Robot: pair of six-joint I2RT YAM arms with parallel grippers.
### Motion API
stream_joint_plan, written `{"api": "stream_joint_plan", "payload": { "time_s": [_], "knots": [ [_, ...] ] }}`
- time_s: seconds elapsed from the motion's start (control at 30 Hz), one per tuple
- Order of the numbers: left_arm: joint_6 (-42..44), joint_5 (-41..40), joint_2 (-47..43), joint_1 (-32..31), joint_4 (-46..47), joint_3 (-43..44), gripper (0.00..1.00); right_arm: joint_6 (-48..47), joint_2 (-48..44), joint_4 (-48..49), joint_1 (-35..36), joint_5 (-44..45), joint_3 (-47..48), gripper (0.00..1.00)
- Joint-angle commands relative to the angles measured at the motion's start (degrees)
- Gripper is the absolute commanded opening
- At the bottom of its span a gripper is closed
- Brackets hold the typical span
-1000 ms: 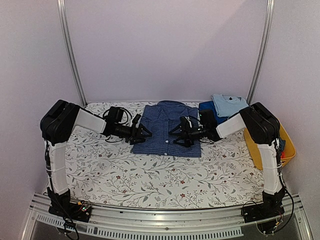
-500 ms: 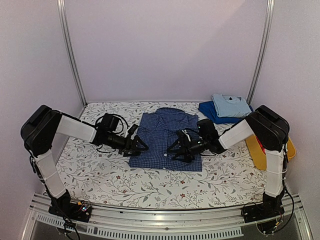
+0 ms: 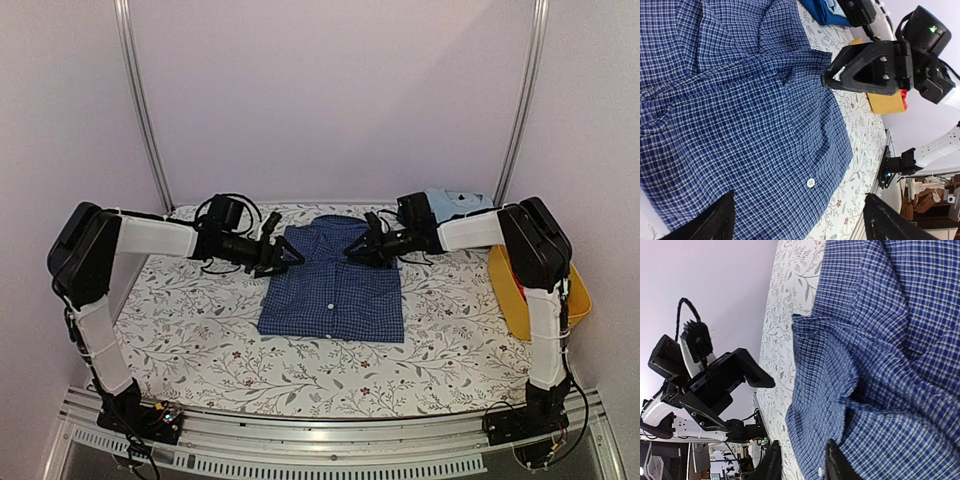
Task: Fold and stack the mixed laundry pile
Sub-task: Smooth out the 2/3-rectangle-folded T-shirt at the center of the board.
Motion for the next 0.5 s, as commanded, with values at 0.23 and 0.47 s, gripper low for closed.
{"api": "stream_joint_plan", "payload": {
  "time_s": [0.23, 0.47],
  "knots": [
    [-1.2, -1.7, 4.9, 1.3, 2.1, 2.2, 0.88, -8.9, 17.0, -22.8, 0.3, 4.3, 20.2, 0.02],
    [2.0, -4.5, 9.6, -1.0, -4.1, 9.8, 0.88, -8.7, 22.9, -23.8, 0.3, 4.1, 26.4, 0.03]
  ]
}}
